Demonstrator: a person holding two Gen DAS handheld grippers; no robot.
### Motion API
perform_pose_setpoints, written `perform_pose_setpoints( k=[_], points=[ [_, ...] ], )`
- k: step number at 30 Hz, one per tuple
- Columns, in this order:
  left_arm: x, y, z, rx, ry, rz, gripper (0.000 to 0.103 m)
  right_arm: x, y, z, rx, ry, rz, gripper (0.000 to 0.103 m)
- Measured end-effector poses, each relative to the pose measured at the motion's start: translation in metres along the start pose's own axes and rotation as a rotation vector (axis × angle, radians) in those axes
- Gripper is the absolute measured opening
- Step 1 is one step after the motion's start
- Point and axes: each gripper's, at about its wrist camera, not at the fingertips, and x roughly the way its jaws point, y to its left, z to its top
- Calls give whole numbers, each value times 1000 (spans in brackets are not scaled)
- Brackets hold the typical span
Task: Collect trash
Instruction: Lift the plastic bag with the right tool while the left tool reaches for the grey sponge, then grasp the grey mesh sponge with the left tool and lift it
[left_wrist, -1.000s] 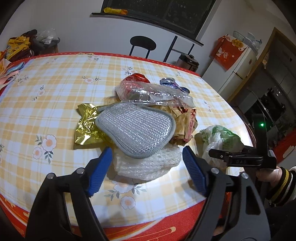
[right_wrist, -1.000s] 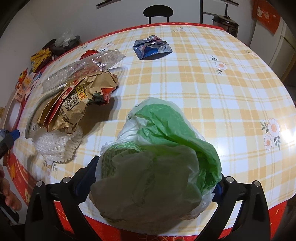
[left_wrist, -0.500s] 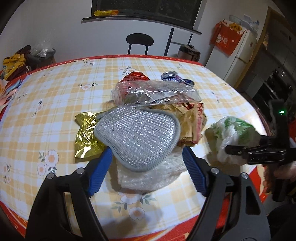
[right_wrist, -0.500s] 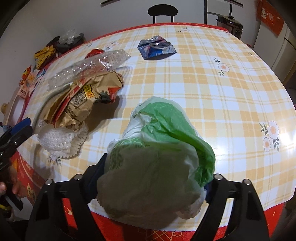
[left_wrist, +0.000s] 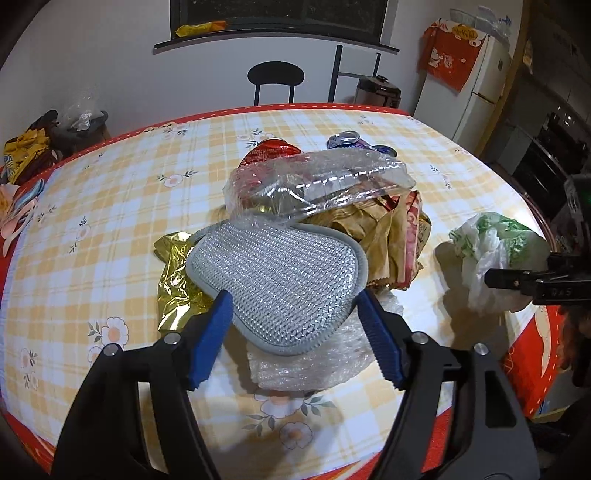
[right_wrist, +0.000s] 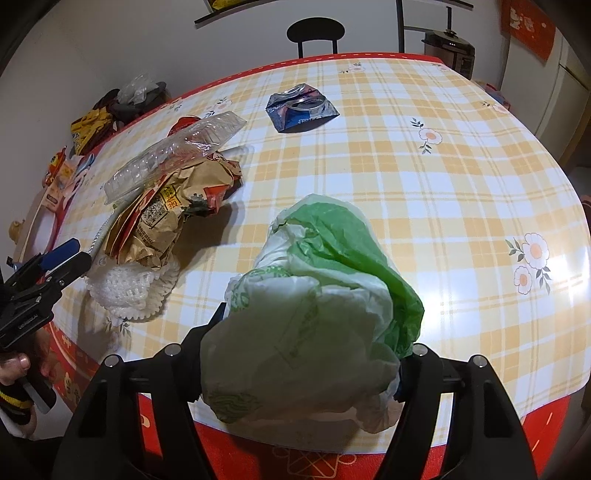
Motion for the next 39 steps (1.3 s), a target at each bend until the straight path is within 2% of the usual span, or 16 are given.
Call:
perform_pose_setpoints(
  k=[5,11,17,19,21,22,26,31,34,39],
  points=[
    [-2,3,10,-65,-6,-33,75,1,2,0,-1,1,5,70],
    [13,-11,15,9,35,37,75,4,2,-2,0,8,14,69],
    [14,-13,24,25,18,90,75,2,0,-2,8,4,19,69],
    [17,-15,24,47,31,97,68,2,-1,-2,13,3,20,69],
    [18,-16,22,67,42,83,34,1,-3,-2,21,1,23,70],
    [17,-16,21,72,42,97,33,1,-3,-2,23,0,25,70],
    [-2,-6,25,33,-10,63,21,0,-3,0,20,-4,30,70],
    [-37,19,32,-60,-79,24,15,-3,-2,1,18,-14,38,69],
    [-58,44,32,-169,-117,-16,12,-3,-1,2,17,-15,42,69],
    [-65,80,12,-367,-103,-62,10,-1,2,3,10,-10,48,69]
  ],
)
